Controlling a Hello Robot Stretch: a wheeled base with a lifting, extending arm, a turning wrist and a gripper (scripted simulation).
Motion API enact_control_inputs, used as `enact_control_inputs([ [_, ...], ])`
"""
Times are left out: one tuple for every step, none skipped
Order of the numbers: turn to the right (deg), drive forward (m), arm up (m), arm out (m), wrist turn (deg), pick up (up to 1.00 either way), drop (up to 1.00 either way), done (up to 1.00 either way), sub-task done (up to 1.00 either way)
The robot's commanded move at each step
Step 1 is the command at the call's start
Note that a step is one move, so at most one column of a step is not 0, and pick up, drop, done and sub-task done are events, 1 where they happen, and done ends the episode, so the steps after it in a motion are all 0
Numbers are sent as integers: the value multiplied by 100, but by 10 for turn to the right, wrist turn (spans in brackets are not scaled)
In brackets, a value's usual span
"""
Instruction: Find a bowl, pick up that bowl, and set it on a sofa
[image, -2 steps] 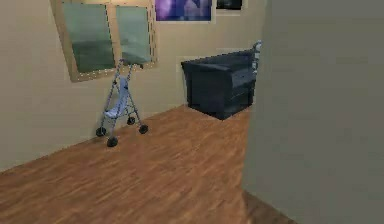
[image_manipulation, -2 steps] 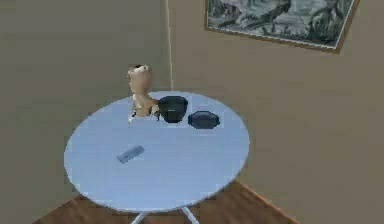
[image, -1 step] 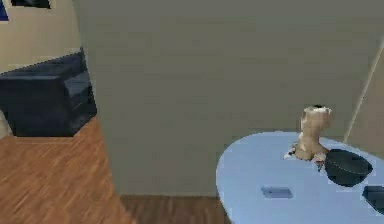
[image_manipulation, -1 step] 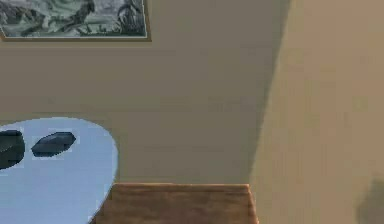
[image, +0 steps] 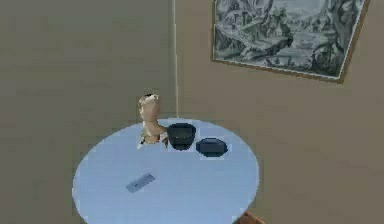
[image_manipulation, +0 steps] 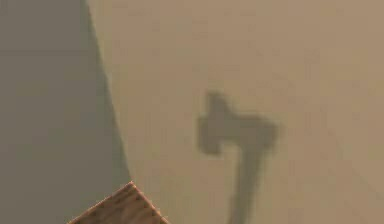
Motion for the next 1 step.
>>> enact_control_inputs([
  [390,0,0,0,0,0,0,0,0],
])
